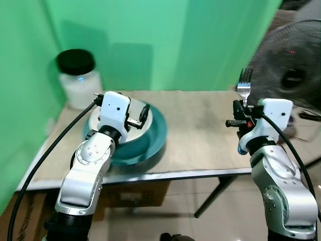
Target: Setting the table
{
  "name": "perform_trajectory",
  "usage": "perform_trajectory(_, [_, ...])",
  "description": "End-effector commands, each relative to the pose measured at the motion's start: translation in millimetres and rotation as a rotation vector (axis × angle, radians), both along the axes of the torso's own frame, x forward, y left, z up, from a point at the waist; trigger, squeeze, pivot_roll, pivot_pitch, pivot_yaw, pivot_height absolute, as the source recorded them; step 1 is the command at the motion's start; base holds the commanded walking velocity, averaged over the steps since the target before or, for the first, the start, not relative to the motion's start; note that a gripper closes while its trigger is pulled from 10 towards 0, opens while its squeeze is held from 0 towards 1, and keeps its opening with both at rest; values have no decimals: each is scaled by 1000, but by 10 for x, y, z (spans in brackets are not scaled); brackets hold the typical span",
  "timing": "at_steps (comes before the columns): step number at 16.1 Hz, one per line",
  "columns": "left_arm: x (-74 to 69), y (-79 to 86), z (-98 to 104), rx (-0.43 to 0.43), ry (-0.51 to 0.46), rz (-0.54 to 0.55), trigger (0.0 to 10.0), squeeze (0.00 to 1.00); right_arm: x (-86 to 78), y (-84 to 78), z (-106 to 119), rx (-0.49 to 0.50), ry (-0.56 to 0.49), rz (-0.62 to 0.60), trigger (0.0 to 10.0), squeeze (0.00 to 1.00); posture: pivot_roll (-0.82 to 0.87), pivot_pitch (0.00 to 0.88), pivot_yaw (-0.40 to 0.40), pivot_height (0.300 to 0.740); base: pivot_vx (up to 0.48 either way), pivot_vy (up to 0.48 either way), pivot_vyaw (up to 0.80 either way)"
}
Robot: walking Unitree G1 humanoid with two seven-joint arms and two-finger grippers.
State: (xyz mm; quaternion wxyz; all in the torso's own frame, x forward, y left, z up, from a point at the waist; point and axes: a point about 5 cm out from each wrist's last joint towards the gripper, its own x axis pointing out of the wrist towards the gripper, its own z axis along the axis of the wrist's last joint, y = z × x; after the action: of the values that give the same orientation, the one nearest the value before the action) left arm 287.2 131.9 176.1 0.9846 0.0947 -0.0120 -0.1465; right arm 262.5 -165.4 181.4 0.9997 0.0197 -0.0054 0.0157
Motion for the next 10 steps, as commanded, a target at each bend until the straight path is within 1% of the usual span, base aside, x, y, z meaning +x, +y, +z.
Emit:
perform_trajectory(1, [12, 13, -1, 4, 1, 16, 10000, 0, 19, 11, 22, -9, -5, 11, 10000, 0, 63, 0, -91, 740, 0, 0, -800])
perform_trajectory(6, [66, 101, 31, 1, -10, 60, 10000, 0, 74, 86, 6, -13, 3, 30, 10000, 0, 77, 0, -75, 740, 0, 0, -800])
perform_trajectory(8, [74, 98, 45, 3, -15, 62, 10000, 0, 90, 86, -31, -14, 18, 22, 10000, 0, 89, 0, -83, 740, 0, 0, -800])
perform_trajectory(9, [75, 95, 49, 4, -16, 63, 10000, 0, 100, 83, -43, -11, 26, 17, 10000, 0, 91, 0, -84, 740, 0, 0, -688])
perform_trajectory(10, [77, 88, 53, 6, -18, 63, 10000, 0, 106, 76, -52, -8, 30, 14, 10000, 0, 92, 0, -85, 740, 0, 0, 0])
